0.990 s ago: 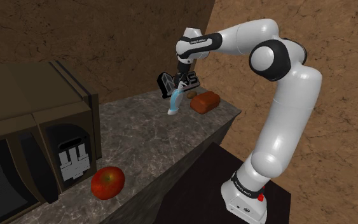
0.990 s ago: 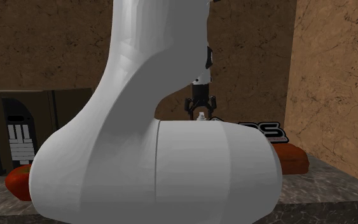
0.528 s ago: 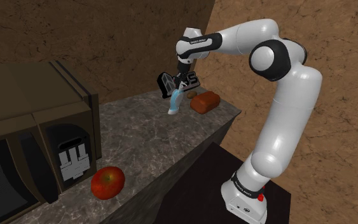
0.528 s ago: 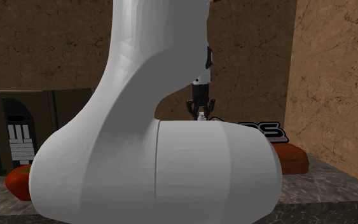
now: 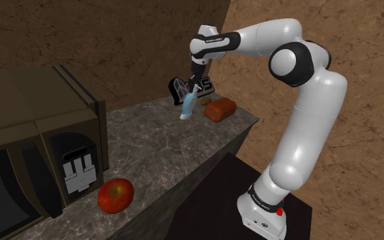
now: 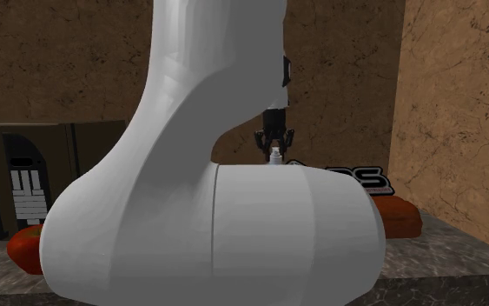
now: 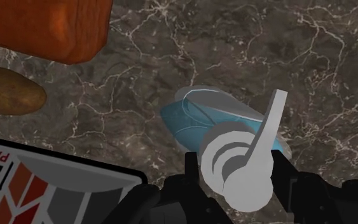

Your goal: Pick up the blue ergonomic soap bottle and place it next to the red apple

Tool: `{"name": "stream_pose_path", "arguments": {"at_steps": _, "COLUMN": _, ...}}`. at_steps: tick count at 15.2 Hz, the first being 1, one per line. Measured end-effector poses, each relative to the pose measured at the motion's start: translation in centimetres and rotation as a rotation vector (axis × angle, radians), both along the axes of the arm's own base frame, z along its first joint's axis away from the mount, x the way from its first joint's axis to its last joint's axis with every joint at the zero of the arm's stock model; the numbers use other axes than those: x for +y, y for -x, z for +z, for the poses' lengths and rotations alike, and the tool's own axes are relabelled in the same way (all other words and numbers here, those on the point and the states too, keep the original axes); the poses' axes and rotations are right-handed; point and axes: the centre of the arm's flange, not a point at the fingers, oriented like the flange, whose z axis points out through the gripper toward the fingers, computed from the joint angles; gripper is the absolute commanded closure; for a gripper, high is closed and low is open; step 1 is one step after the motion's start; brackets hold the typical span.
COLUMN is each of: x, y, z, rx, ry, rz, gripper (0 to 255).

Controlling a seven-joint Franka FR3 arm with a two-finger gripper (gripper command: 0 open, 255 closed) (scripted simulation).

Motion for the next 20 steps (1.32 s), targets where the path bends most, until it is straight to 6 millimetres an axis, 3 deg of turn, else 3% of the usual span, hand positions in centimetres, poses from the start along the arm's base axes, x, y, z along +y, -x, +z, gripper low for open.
{"name": "stream_pose_path", "arguments": {"at_steps": 20, "x": 0.1, "y": 0.0, "z": 10.6, "rx": 0.0, "ry": 0.0, "rz": 0.0, "gripper": 255}}
